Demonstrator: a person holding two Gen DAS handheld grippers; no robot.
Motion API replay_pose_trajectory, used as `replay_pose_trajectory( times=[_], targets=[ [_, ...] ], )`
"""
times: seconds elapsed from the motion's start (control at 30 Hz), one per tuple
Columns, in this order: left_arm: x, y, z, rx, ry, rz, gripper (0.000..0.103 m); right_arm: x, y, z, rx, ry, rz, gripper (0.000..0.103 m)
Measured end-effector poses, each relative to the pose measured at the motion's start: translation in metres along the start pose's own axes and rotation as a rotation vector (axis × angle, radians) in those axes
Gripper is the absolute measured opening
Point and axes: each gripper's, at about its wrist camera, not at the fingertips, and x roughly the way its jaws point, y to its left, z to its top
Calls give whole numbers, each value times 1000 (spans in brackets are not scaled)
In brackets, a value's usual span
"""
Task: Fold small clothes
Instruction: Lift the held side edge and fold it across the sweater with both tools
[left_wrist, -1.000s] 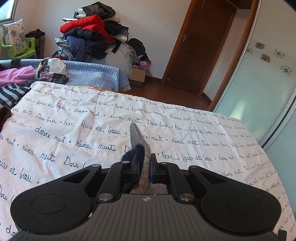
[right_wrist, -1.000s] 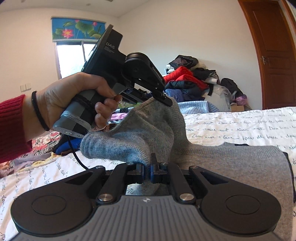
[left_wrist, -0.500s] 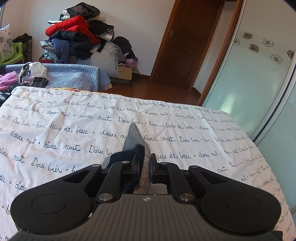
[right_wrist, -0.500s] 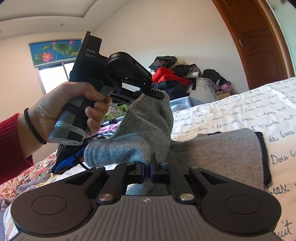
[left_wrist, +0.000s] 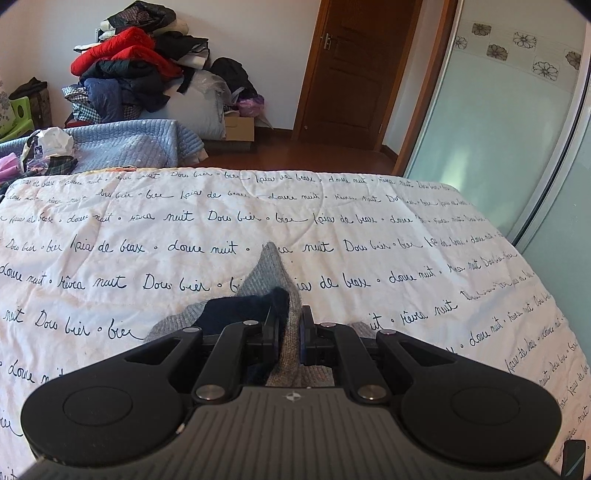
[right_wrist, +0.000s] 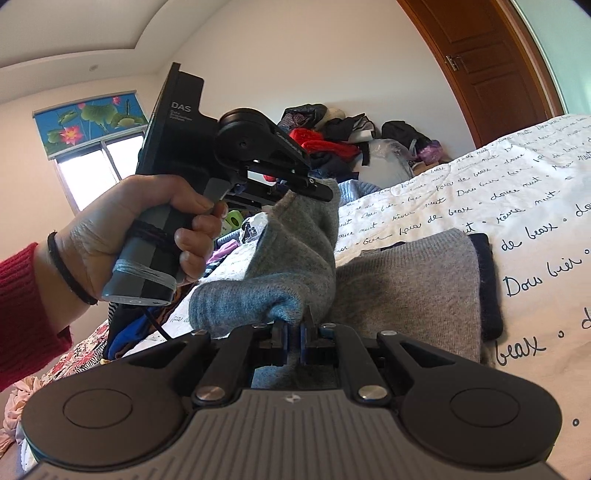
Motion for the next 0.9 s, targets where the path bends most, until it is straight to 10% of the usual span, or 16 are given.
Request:
replay_pose_trajectory(
  times=[0.9],
  targets=[
    [30,-40,-7,42,40,5,10,-25,-20,-7,100,24,-24,6]
  ],
)
